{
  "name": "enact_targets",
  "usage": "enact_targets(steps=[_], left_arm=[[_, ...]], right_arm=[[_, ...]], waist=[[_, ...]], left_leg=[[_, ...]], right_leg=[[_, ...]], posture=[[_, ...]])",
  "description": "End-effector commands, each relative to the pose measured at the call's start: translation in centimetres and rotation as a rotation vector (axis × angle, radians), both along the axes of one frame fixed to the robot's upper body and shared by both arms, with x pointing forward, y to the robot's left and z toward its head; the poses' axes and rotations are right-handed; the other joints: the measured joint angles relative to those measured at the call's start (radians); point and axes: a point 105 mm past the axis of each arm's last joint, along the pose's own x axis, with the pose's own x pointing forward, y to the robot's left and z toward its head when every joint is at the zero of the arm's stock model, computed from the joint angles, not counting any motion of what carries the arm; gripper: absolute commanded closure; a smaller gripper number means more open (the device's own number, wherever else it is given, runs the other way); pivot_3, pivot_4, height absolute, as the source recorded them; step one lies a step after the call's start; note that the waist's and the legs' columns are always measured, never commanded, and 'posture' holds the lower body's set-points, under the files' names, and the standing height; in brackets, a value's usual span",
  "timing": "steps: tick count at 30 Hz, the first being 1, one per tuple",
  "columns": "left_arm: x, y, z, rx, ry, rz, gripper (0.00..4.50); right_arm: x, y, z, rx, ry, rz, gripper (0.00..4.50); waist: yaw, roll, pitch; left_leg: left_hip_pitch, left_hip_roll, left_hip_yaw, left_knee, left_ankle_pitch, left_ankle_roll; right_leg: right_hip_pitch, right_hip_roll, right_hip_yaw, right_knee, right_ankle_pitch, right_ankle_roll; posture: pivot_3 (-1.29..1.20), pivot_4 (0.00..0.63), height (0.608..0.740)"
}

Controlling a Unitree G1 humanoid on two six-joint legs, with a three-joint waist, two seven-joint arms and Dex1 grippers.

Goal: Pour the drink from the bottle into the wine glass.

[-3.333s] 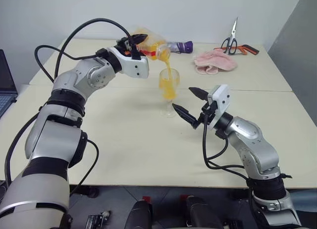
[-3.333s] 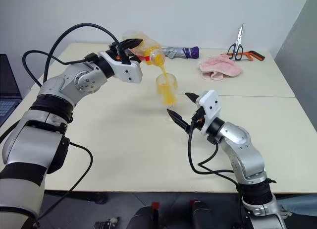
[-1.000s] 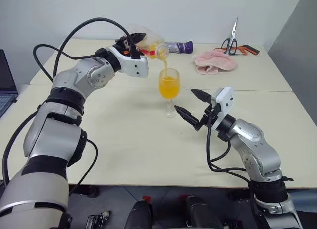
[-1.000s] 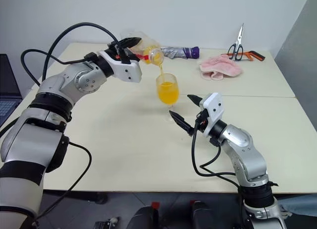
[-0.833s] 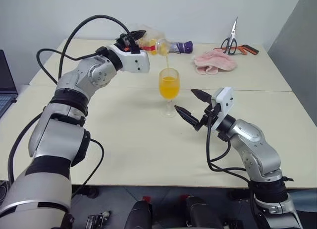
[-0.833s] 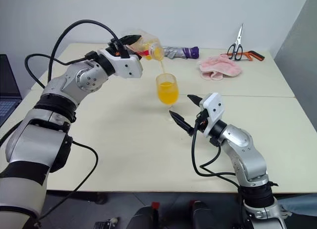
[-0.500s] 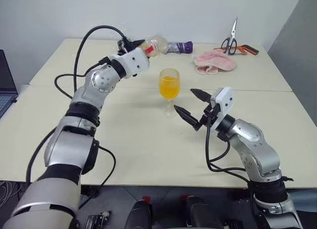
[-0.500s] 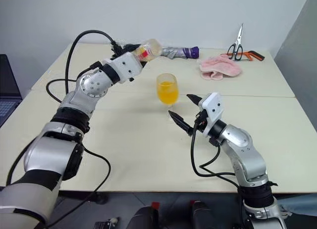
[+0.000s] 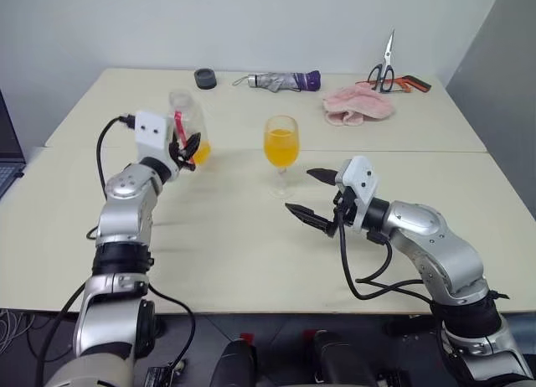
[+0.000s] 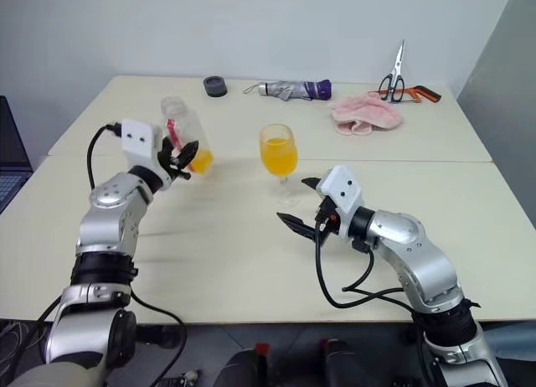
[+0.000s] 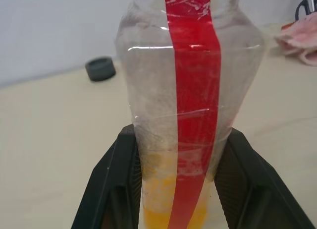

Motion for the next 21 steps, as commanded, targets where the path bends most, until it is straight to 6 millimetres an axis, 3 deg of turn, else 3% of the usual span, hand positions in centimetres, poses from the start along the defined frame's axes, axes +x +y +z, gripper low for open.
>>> enact_targets(steps=[1,10,21], left_arm=[[-1.0,0.9,2.7,-0.064,-0.077,0.015,2.84],[-1.2,3.4,-0.2,-0.100,0.035,0.098,2.84],[-0.9,3.7,-2.5,-0.013,0.098,0.107,2.84]], right_arm=[[-1.1,1.1,1.4,-0.005,-0.041,0.087,0.00],[-0.6,2.0,1.7,-0.021,-0.027,0.100,0.00],[0.3,2.4,2.2,0.000,-0.042,0.052,0.00]], waist=[[0.004,0.000,0.000],[0.009,0.000,0.000],[0.015,0.000,0.000]], left_leg=[[0.000,0.000,0.000,0.002,0.000,0.000],[0.001,-0.001,-0.001,0.006,0.000,0.000],[0.001,-0.001,-0.001,0.006,0.000,0.000]], right_leg=[[0.000,0.000,0.000,0.001,0.000,0.000],[0.002,0.001,-0.001,0.004,0.000,0.000],[0.002,0.001,0.000,0.004,0.000,0.000]], posture=[[0.00,0.150,0.740],[0.00,0.150,0.740],[0.00,0.150,0.740]])
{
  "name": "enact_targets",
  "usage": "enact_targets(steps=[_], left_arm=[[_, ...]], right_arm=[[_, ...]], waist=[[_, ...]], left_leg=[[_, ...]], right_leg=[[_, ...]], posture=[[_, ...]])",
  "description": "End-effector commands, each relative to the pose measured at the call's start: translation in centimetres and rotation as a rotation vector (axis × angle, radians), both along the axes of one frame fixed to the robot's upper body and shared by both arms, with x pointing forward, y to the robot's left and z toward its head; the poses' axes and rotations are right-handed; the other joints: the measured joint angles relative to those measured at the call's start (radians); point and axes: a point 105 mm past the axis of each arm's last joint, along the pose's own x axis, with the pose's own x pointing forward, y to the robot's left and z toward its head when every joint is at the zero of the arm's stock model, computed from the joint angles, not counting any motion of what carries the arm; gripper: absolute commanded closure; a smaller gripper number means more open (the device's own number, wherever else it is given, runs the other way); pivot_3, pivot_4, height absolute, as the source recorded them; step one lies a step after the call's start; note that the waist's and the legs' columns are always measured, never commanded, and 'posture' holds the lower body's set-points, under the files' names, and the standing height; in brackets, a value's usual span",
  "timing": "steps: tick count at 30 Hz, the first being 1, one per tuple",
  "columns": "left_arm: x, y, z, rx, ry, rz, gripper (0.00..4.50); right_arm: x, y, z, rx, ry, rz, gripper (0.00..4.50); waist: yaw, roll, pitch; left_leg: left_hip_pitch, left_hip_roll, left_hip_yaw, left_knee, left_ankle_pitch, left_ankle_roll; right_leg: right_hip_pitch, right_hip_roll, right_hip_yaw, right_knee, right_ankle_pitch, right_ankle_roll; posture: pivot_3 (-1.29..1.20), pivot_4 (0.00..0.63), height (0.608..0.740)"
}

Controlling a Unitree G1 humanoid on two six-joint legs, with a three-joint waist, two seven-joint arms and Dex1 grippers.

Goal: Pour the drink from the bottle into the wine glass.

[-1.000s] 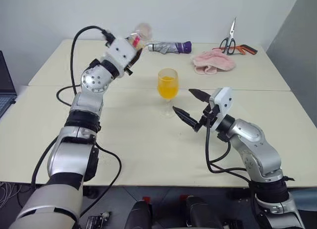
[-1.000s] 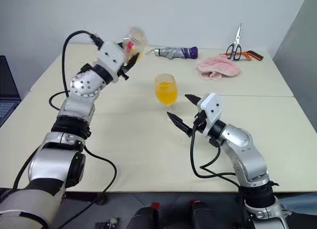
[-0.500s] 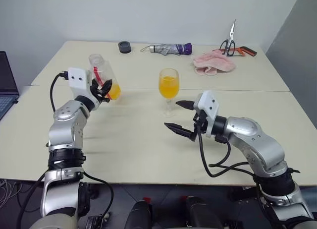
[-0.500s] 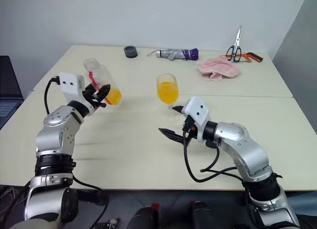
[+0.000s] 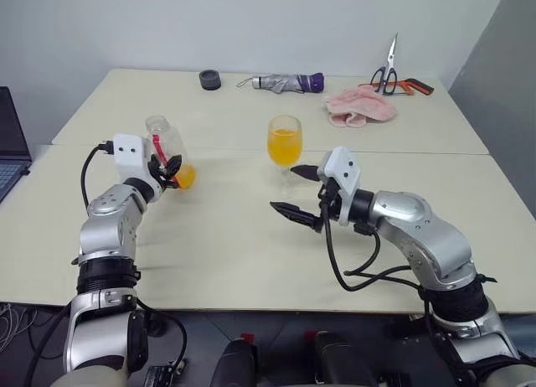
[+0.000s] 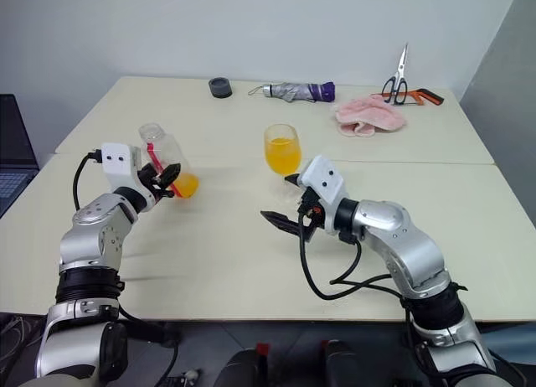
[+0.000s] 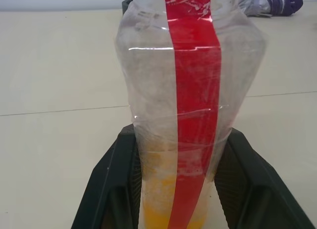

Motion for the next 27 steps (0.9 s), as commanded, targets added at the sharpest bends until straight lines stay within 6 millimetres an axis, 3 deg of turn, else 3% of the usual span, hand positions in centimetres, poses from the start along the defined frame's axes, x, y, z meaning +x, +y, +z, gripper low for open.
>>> enact_targets(steps=[1,5,14,21,27], left_arm=[[0.1,0.1,0.5,0.059,-0.025,-0.007,2.84],[0.1,0.1,0.0,0.050,-0.019,-0.013,2.84],[-0.6,0.0,0.6,0.071,-0.091,-0.028,0.02],[-2.2,0.3,0.4,0.164,-0.146,-0.041,0.02],[-4.3,1.5,-0.3,0.098,-0.131,0.076,0.02]], right_arm=[[-0.1,0.4,1.4,0.016,-0.056,0.004,0.00],[-0.1,0.5,1.4,0.018,-0.059,0.007,0.00],[-0.4,0.6,1.4,0.026,-0.058,0.022,0.00],[0.2,-0.5,0.1,0.012,-0.039,-0.012,0.00],[-0.1,-2.8,-1.8,0.085,-0.076,-0.087,0.00]], waist=[[0.001,0.000,0.000],[0.002,0.000,0.000],[0.003,0.000,0.000],[0.003,0.000,0.000],[0.004,0.000,0.000]], left_leg=[[0.000,0.000,0.000,0.000,0.000,0.000],[0.000,0.000,0.000,0.000,0.000,0.000],[0.000,0.000,0.000,0.000,0.000,0.000],[0.000,0.000,0.001,-0.001,0.000,0.000],[0.000,0.002,0.000,-0.002,0.000,0.000]], right_leg=[[0.000,0.000,0.000,0.000,0.000,0.000],[0.000,0.000,0.000,0.000,0.000,0.000],[0.000,0.000,0.000,0.000,0.000,0.000],[0.000,0.000,0.001,-0.001,0.000,0.000],[0.000,-0.001,0.001,-0.002,0.000,0.000]], posture=[[0.00,0.150,0.740],[0.00,0.150,0.740],[0.00,0.150,0.740],[0.00,0.150,0.740],[0.00,0.150,0.740]])
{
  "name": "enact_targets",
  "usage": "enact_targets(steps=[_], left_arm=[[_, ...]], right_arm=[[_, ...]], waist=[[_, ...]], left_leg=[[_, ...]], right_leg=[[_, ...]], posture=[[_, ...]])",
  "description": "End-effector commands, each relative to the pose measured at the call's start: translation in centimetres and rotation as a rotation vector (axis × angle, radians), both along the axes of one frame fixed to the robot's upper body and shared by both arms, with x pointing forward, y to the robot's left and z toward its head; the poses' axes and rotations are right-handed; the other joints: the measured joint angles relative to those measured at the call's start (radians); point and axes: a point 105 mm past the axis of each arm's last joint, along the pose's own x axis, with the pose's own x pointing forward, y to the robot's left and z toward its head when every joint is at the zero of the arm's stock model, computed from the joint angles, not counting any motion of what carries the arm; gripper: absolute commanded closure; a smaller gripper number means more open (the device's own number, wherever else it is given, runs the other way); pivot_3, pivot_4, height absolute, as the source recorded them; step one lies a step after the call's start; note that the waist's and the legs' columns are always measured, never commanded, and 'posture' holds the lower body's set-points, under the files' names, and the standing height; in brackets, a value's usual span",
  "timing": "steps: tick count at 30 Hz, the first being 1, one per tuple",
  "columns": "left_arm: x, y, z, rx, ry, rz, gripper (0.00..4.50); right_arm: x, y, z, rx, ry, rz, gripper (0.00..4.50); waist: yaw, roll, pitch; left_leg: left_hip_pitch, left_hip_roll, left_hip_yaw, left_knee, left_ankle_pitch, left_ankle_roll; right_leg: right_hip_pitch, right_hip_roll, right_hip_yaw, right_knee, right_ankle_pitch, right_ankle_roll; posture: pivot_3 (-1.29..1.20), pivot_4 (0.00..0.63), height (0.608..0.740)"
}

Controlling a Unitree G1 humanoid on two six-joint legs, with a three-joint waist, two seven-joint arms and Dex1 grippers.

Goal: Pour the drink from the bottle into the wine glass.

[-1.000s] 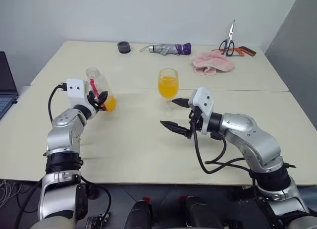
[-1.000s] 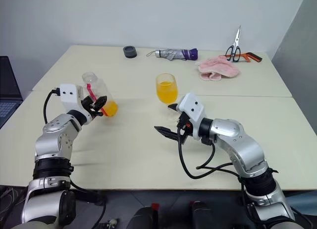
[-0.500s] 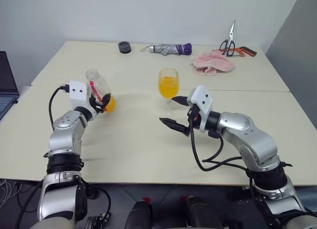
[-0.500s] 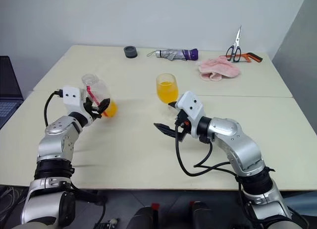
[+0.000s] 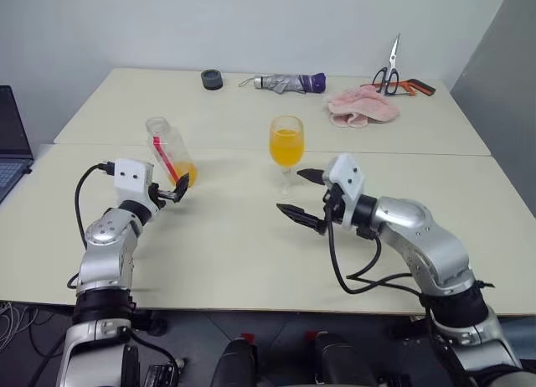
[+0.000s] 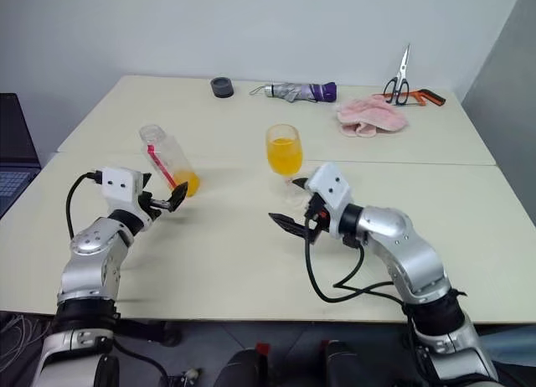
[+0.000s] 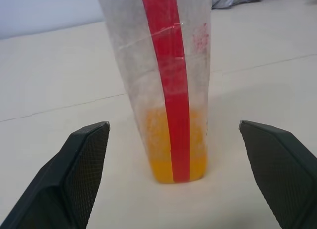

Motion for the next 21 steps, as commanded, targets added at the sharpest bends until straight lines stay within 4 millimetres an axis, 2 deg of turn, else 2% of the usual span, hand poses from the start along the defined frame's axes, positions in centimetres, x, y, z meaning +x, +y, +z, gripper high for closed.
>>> enact_targets(steps=[1,10,14,21], left_arm=[[-1.3,0.7,2.0,-0.005,-0.089,0.067,0.02],[-4.5,-0.1,0.8,-0.034,-0.115,0.085,0.02],[-5.1,-0.5,0.4,-0.059,-0.115,0.101,0.02],[-5.6,-0.7,-0.3,-0.102,-0.104,0.117,0.02]], right_arm=[[0.0,-1.6,0.5,0.078,-0.095,-0.071,0.00],[2.4,-8.2,-3.4,0.207,-0.161,-0.492,0.00],[2.7,-9.2,-4.3,0.221,-0.172,-0.569,0.00],[3.5,-8.9,-5.2,0.240,-0.149,-0.604,0.00]], waist=[[0.000,0.000,0.000],[0.001,0.000,0.000],[0.001,0.000,0.000],[0.000,0.000,0.000]], left_leg=[[0.000,0.000,0.000,0.000,0.000,0.000],[0.002,0.000,0.003,0.000,0.000,0.000],[0.003,-0.001,0.004,-0.001,0.000,0.000],[0.005,-0.001,0.007,-0.005,0.000,0.000]], right_leg=[[0.000,0.000,0.000,0.000,0.000,0.000],[0.000,0.000,0.002,0.000,0.000,0.000],[0.000,0.001,0.003,0.000,0.000,0.000],[0.000,0.001,0.006,0.000,0.000,0.000]], posture=[[0.00,0.150,0.740],[0.00,0.150,0.740],[0.00,0.150,0.740],[0.00,0.150,0.740]])
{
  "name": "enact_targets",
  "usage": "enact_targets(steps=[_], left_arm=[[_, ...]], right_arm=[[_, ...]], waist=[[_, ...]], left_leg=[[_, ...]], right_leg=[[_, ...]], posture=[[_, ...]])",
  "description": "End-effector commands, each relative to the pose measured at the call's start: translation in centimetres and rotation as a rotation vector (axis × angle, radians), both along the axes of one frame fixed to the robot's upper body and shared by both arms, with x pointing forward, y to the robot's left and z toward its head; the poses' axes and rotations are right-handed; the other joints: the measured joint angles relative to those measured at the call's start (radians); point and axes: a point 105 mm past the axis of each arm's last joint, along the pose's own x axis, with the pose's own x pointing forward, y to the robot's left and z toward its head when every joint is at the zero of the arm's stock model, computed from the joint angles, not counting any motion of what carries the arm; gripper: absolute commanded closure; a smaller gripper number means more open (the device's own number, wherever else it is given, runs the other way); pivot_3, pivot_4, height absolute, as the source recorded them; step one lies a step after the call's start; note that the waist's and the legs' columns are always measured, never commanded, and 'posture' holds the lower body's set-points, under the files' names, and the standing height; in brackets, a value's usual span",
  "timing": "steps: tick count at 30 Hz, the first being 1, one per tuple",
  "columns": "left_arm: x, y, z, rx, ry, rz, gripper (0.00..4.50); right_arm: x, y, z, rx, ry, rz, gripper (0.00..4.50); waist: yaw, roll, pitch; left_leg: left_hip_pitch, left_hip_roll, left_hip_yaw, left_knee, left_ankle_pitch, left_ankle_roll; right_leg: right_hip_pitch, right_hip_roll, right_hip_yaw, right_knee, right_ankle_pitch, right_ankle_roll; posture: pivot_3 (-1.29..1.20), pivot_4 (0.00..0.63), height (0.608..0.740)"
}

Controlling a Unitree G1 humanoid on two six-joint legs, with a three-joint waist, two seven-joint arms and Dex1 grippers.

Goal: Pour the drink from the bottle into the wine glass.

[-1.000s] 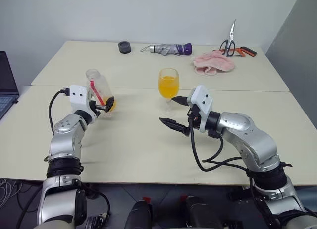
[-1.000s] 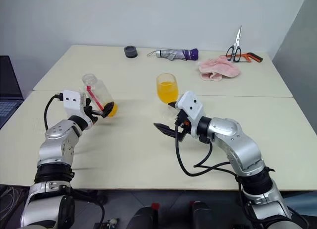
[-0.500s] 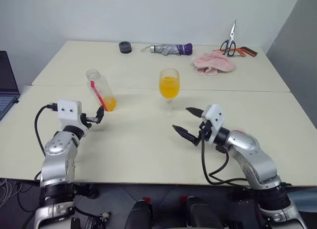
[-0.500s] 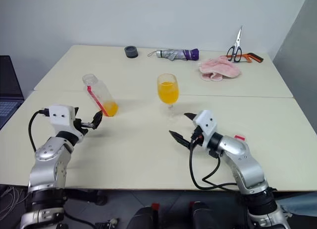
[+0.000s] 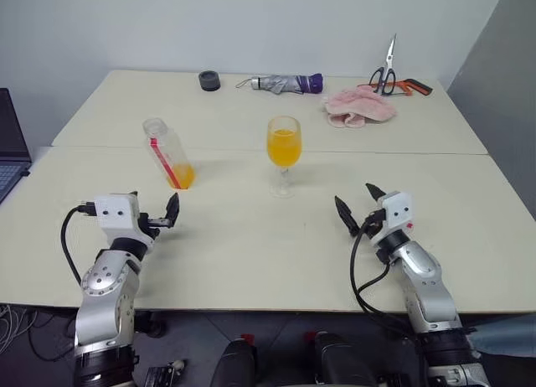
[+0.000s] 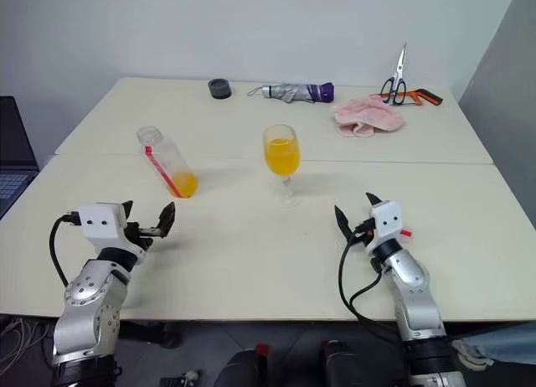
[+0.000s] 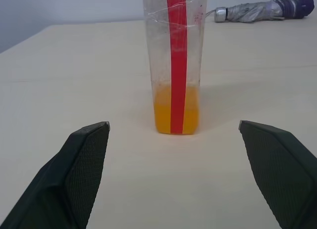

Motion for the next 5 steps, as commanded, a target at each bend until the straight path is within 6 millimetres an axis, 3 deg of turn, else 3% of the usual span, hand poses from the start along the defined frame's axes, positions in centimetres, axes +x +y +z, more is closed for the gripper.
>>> enact_targets(steps=[1,5], left_arm=[[-0.19,0.12,1.46,-0.006,-0.049,0.003,0.02],[-0.15,0.16,1.73,0.011,-0.064,0.004,0.02]], right_arm=[[0.38,0.05,1.18,0.013,-0.056,-0.011,0.00],[0.54,0.20,1.22,0.019,-0.057,-0.009,0.00]], waist=[[0.000,0.000,0.000],[0.000,0.000,0.000]], left_leg=[[0.000,0.000,0.000,-0.001,0.000,0.000],[0.002,0.000,0.001,-0.005,0.000,0.000]], right_leg=[[0.000,0.000,0.000,0.000,0.000,0.000],[0.000,0.000,0.001,-0.002,0.000,0.000]], posture=[[0.00,0.150,0.740],[0.00,0.150,0.740]])
